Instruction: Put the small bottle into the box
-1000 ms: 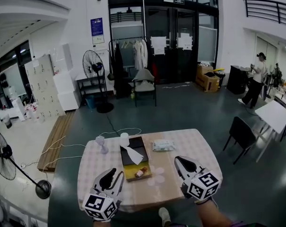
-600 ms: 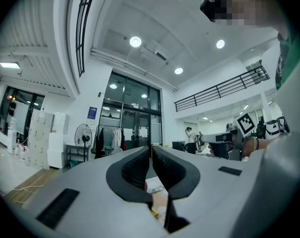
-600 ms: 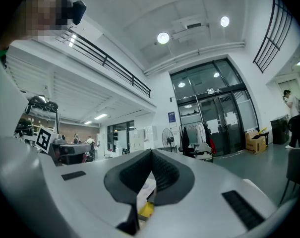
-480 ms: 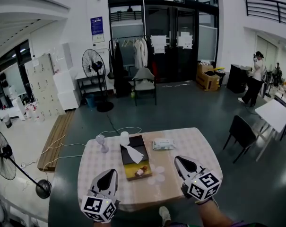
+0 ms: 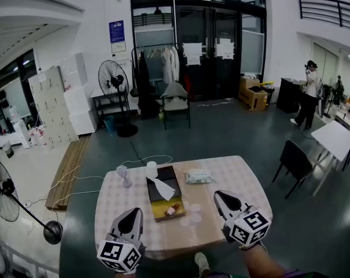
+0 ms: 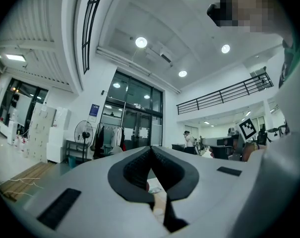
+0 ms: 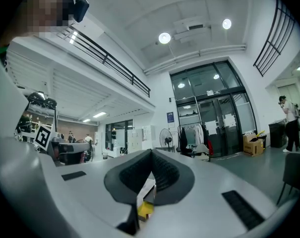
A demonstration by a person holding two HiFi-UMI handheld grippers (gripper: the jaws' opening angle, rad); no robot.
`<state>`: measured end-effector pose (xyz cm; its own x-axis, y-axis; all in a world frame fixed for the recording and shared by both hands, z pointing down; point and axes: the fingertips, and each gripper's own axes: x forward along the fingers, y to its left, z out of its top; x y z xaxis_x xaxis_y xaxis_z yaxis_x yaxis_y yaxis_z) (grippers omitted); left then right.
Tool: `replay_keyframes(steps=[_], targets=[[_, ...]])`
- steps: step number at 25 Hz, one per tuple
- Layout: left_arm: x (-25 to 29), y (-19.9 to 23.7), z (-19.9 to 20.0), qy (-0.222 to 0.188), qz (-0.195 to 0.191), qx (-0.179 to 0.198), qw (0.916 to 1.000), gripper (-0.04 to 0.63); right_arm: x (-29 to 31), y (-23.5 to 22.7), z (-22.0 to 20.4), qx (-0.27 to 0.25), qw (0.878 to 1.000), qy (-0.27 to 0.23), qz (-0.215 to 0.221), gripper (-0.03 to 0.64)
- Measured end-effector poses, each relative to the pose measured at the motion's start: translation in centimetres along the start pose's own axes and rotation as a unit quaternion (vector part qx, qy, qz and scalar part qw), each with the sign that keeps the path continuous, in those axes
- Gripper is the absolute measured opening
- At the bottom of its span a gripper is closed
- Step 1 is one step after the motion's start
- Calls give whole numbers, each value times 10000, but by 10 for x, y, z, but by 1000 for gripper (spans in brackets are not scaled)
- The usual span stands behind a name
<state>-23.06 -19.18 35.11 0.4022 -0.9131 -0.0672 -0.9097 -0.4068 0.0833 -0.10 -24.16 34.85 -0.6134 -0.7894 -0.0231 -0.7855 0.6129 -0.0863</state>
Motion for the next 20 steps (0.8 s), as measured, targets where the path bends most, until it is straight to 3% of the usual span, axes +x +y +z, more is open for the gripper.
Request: replay_keyframes(steps=[20], targets=[[-3,5,-3,-34,55,39,10000,23,9,5,-2,-6,10000,44,66,5]])
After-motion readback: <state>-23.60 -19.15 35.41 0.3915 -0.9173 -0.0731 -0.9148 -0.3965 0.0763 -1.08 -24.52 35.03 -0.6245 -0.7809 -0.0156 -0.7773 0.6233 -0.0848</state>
